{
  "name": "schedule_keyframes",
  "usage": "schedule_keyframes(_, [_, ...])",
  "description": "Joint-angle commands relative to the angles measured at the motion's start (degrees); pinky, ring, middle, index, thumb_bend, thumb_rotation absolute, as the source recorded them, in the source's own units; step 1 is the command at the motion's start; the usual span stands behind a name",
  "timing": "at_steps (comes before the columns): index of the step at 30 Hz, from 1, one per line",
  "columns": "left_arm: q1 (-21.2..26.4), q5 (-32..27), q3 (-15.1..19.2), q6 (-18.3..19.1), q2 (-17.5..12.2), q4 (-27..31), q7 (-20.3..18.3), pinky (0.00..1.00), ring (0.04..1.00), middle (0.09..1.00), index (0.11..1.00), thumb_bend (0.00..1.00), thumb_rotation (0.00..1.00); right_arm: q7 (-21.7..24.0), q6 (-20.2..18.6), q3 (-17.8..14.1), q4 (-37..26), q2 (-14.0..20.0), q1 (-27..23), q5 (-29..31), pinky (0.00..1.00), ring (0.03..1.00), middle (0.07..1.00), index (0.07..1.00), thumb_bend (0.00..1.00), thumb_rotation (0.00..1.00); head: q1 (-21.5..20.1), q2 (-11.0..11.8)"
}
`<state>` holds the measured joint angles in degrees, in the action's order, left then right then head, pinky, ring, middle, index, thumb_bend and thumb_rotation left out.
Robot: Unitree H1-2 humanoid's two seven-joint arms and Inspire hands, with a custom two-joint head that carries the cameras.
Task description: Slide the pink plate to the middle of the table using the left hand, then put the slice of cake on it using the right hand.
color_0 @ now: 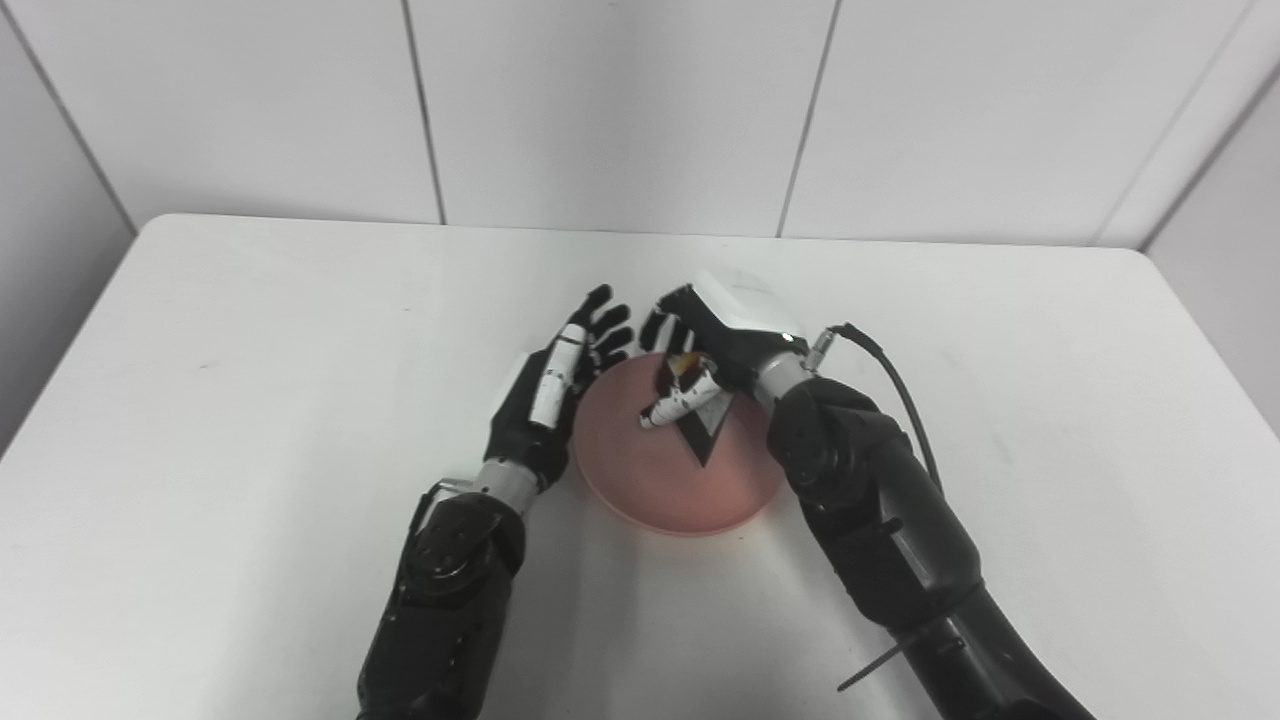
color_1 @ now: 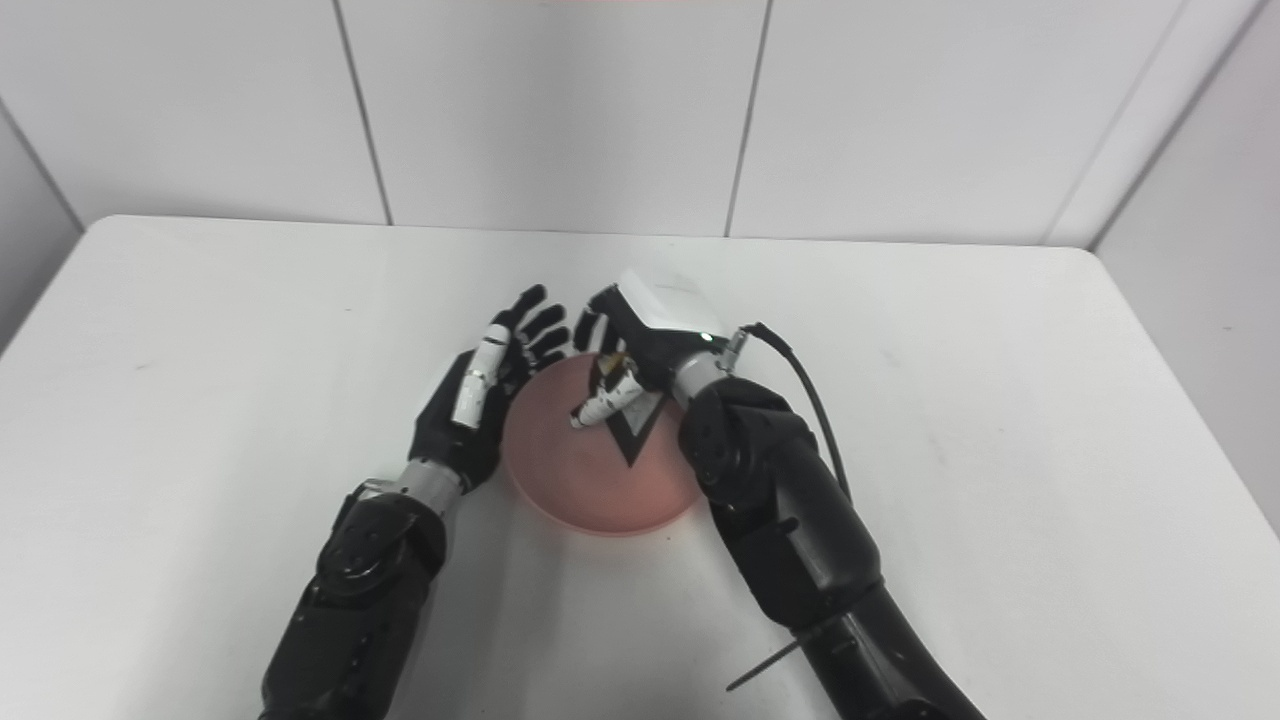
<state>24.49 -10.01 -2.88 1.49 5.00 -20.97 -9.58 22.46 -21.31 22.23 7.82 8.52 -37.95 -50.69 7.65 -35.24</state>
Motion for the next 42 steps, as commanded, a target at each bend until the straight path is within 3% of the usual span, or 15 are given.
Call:
schedule_keyframes(1, [-3.0,1.1,0.0,4.7,0.6,-3.8,1.8,0.9,0.915,0.932,0.934,0.4,1.0,-2.3,2.3,0.4,-0.4,-0.4,-3.4,0.5,0.25,0.337,0.407,0.526,0.52,0.0,0.2,-0.1])
schedule_keyframes(13, [-3.0,1.0,0.0,5.5,0.7,-2.4,2.3,0.9,0.918,0.935,0.942,0.38,1.0,-4.9,2.8,3.2,4.2,-1.1,-3.5,2.2,0.25,0.341,0.411,0.533,0.52,0.0,-0.6,-1.1])
schedule_keyframes(22, [-3.2,1.1,0.0,6.3,0.3,-1.5,2.5,0.89,0.912,0.931,0.938,0.39,1.0,-5.8,1.5,4.8,4.1,-0.5,-1.9,1.6,0.27,0.349,0.403,0.528,0.52,0.0,-1.7,-2.0])
schedule_keyframes(29, [-3.0,1.4,-0.1,5.9,0.2,-1.7,2.4,0.89,0.911,0.922,0.919,0.38,1.0,-3.5,0.9,6.3,-1.4,1.0,0.7,1.0,0.24,0.33,0.399,0.523,0.52,0.0,-1.7,-2.4])
schedule_keyframes(31, [-3.0,1.2,0.1,5.8,0.3,-1.7,2.5,0.88,0.91,0.922,0.912,0.39,1.0,-2.5,0.4,6.7,-3.5,1.3,1.5,0.5,0.22,0.311,0.463,0.494,0.53,0.0,-1.7,-2.5])
schedule_keyframes(34, [-3.0,0.8,0.5,5.8,0.5,-1.6,2.2,0.88,0.909,0.921,0.907,0.39,1.0,-1.0,-0.5,7.2,-6.6,1.6,2.4,-1.1,0.2,0.29,0.473,0.489,0.53,0.0,-1.7,-2.5])
schedule_keyframes(37, [-3.0,0.6,0.8,6.2,0.7,-1.3,2.3,0.88,0.905,0.915,0.903,0.38,1.0,1.2,-1.2,7.8,-10.0,2.2,3.1,-3.3,0.27,0.392,0.444,0.52,0.52,0.01,-1.7,-2.5])
schedule_keyframes(39, [-3.0,0.5,0.9,6.1,0.8,-1.3,2.2,0.87,0.904,0.914,0.901,0.38,0.99,3.6,-2.2,8.2,-12.1,2.6,3.3,-5.0,0.36,0.49,0.595,0.501,0.52,0.12,-1.7,-2.6])
schedule_keyframes(40, [-3.0,0.5,0.9,6.0,0.7,-1.3,2.1,0.86,0.908,0.921,0.904,0.38,0.99,5.0,-2.9,8.3,-13.1,2.7,3.3,-5.7,0.37,0.512,0.645,0.65,0.63,0.23,-1.7,-2.6])
schedule_keyframes(41, [-3.0,0.5,0.9,6.1,0.7,-1.2,2.0,0.86,0.913,0.928,0.907,0.39,1.0,6.8,-3.7,8.2,-14.2,2.9,3.3,-6.3,0.38,0.531,0.686,0.745,0.68,0.32,-1.7,-2.6])
schedule_keyframes(42, [-3.0,0.4,1.0,6.2,0.7,-1.2,2.0,0.87,0.914,0.93,0.907,0.39,1.0,8.3,-4.2,8.1,-15.1,3.0,3.3,-6.9,0.38,0.535,0.694,0.764,0.69,0.34,-1.7,-2.6])
